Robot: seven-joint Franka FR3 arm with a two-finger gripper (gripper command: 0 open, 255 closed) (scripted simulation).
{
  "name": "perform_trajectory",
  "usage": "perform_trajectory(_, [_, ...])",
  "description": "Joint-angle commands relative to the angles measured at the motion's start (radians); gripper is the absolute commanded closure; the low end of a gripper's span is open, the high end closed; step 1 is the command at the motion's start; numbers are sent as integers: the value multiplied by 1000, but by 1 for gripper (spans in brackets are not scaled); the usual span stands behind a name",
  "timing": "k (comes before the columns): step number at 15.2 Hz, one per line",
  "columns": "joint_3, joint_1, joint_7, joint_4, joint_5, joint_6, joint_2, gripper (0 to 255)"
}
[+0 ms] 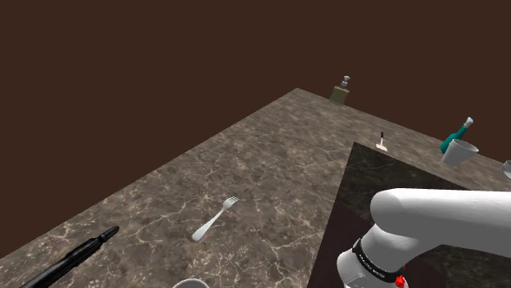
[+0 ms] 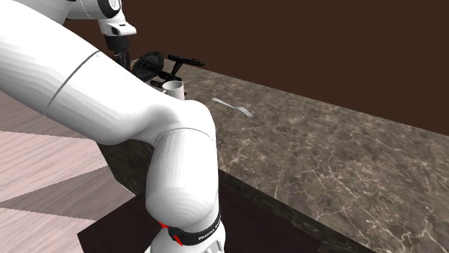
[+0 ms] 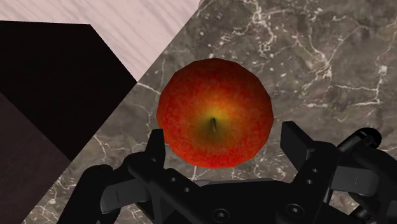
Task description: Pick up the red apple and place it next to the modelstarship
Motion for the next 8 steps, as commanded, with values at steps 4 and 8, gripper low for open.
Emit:
perform_trajectory(4, [-35,-19,30,97,-45,-96,35,0])
perform_trajectory(8, [-35,-19,30,97,-45,-96,35,0])
